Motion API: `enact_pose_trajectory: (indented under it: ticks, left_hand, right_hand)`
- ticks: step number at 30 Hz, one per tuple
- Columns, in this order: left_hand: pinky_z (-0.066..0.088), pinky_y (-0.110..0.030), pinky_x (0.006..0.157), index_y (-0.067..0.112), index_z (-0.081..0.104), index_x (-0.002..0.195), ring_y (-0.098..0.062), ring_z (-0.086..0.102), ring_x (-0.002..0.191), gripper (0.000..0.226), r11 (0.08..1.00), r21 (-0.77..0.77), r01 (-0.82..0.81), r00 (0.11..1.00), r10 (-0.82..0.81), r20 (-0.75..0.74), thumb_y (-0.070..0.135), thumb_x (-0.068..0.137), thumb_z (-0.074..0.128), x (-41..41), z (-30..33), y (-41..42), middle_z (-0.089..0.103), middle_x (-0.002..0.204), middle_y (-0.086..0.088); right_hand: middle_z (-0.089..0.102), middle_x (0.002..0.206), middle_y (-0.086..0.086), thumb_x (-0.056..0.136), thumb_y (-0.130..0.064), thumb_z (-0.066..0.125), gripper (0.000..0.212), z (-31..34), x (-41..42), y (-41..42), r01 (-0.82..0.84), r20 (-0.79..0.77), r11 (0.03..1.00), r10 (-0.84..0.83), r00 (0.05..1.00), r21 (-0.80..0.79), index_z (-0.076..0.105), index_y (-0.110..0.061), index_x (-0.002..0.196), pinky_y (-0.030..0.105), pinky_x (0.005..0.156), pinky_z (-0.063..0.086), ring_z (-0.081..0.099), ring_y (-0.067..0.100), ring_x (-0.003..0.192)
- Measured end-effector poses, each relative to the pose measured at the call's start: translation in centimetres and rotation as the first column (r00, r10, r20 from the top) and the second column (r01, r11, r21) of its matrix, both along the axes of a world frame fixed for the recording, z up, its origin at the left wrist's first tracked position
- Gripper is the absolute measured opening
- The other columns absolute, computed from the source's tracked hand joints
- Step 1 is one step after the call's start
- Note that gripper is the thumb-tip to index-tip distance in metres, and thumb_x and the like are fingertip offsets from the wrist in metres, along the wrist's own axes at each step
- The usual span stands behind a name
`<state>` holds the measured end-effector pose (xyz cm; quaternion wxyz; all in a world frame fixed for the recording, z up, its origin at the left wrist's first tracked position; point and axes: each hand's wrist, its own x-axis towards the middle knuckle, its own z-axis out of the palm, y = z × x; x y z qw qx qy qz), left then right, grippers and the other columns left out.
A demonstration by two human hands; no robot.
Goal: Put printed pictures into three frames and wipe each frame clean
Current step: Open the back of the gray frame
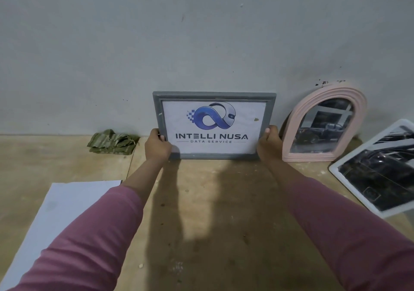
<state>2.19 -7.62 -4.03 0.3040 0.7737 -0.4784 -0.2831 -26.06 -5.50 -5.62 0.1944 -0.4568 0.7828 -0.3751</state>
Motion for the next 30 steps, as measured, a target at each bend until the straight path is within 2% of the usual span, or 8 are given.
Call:
enact_pose_trajectory:
  ticks: [5,12,14,16,19,24,27,30]
  left_hand:
    - [0.035,-0.032,0.067,0.007,0.047,0.098,-0.026,0.047,0.083,0.012,0.999,-0.044,-0.023,0.999,0.021,-0.05,0.002,0.094,0.037,-0.3,1.5,1.9,0.053,0.093,-0.01]
    - [0.038,-0.03,0.071,0.004,0.048,0.086,-0.031,0.051,0.084,0.015,0.998,-0.015,-0.062,0.99,0.059,-0.131,0.001,0.094,0.036,-1.9,3.1,7.3,0.054,0.085,-0.011]
    - [0.047,-0.036,0.079,0.002,0.058,0.102,-0.035,0.056,0.1,0.021,0.996,0.076,-0.041,0.987,0.052,-0.151,0.004,0.094,0.039,-2.4,3.2,8.6,0.062,0.108,-0.017]
    - [0.045,-0.042,0.097,0.002,0.051,0.129,-0.034,0.05,0.121,0.038,0.987,0.152,-0.048,0.986,0.071,-0.152,0.008,0.092,0.046,-3.4,3.9,10.1,0.053,0.134,-0.017]
    - [0.04,-0.036,0.099,0.002,0.044,0.138,-0.03,0.046,0.127,0.051,0.996,0.08,-0.036,0.982,0.05,-0.182,0.023,0.093,0.054,-6.3,6.9,12.2,0.047,0.141,-0.014]
    - [0.05,-0.038,0.084,0.01,0.065,0.1,-0.024,0.064,0.095,0.059,0.977,-0.131,0.17,0.947,-0.199,-0.251,0.064,0.083,0.052,-12.2,14.9,15.9,0.066,0.098,-0.001]
    - [0.047,-0.032,0.066,0.014,0.05,0.067,-0.025,0.069,0.082,0.063,0.942,-0.146,0.302,0.933,-0.324,-0.16,0.076,0.078,0.043,-14.2,19.4,17.7,0.058,0.068,0.001]
    - [0.043,-0.03,0.057,0.016,0.036,0.058,-0.024,0.066,0.064,0.066,0.925,-0.115,0.363,0.932,-0.363,0.015,0.08,0.073,0.045,-14.9,22.0,18.0,0.044,0.053,0.001]
  right_hand:
    - [0.045,0.069,0.011,0.102,-0.017,0.028,0.021,2.1,0.1,1.7,-0.01,0.157,0.991,0.031,0.987,-0.136,0.041,-0.007,0.09,0.031,0.062,0.033,0.044,0.025,0.065]
    - [0.043,0.065,0.0,0.102,-0.023,0.034,0.024,6.3,-2.2,8.1,-0.093,0.278,0.968,0.157,0.947,-0.232,0.047,-0.007,0.091,0.028,0.062,0.035,0.041,0.011,0.059]
    - [0.045,0.065,-0.001,0.101,-0.027,0.037,0.023,7.6,-2.9,9.8,-0.099,0.296,0.971,0.162,0.941,-0.219,0.049,-0.009,0.093,0.03,0.064,0.036,0.043,0.011,0.059]
    - [0.052,0.067,-0.001,0.1,-0.031,0.04,0.023,9.3,-3.2,11.8,-0.134,0.277,0.969,0.189,0.942,-0.206,0.051,-0.011,0.094,0.032,0.063,0.039,0.049,0.012,0.061]
    - [0.064,0.076,0.0,0.098,-0.035,0.043,0.024,12.3,-3.2,15.0,-0.199,0.208,0.957,0.243,0.947,-0.213,0.052,-0.013,0.092,0.039,0.064,0.053,0.063,0.018,0.072]
    - [0.065,0.073,0.002,0.095,-0.04,0.048,0.029,15.8,-1.7,19.2,-0.267,0.096,0.922,0.304,0.948,-0.282,0.051,-0.014,0.084,0.044,0.06,0.054,0.064,0.019,0.069]
    - [0.06,0.066,-0.001,0.092,-0.042,0.052,0.03,17.0,0.2,21.3,-0.296,0.042,0.889,0.331,0.943,-0.349,0.049,-0.014,0.08,0.035,0.053,0.046,0.06,0.013,0.062]
    - [0.056,0.058,-0.003,0.09,-0.039,0.057,0.028,17.5,2.0,22.3,-0.297,0.033,0.875,0.334,0.942,-0.382,0.05,-0.015,0.079,0.035,0.051,0.042,0.056,0.018,0.056]
